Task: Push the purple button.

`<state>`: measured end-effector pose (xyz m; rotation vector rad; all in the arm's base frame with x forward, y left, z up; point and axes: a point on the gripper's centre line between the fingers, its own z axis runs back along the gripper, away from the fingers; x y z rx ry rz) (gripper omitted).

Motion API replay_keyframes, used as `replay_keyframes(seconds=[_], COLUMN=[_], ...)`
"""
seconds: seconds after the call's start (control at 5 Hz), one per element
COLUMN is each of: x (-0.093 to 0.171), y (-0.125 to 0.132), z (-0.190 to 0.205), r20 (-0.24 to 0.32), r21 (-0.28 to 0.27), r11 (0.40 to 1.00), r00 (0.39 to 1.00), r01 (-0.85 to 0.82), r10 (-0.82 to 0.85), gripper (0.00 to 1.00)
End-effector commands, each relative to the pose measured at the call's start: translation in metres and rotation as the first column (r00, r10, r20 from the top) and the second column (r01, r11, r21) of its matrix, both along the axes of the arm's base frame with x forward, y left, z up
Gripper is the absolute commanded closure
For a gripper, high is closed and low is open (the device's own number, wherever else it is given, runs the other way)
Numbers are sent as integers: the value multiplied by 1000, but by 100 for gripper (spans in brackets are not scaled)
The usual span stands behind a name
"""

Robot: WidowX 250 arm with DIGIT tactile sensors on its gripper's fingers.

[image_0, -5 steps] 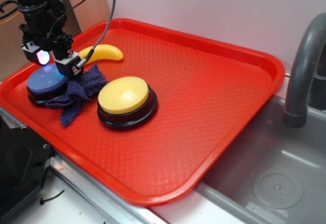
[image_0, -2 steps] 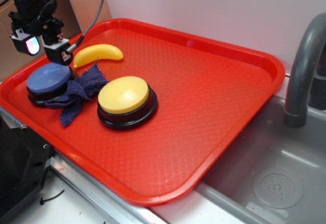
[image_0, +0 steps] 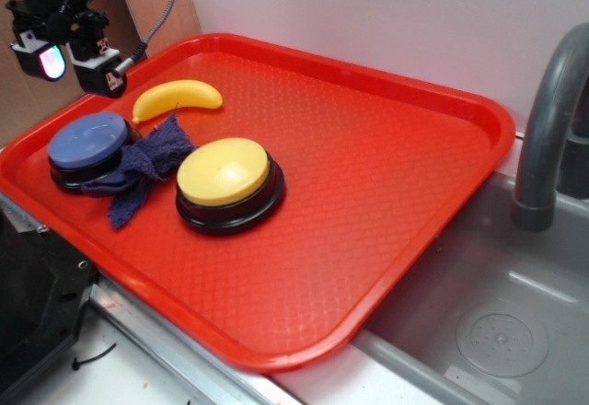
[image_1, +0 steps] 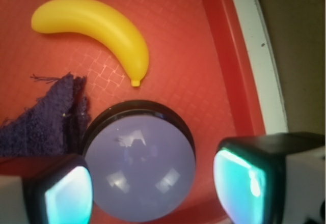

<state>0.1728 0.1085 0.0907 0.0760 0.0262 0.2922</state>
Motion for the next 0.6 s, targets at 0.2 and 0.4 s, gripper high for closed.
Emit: replay_keyframes(seconds=[0.2,0.4], x=[9,8], y=[4,3], z=[29,33], r20=[76,78], r21=[35,36], r11=[999,999], r00=[997,997], r01=[3,4], r10=[-6,-6], gripper=[0,0])
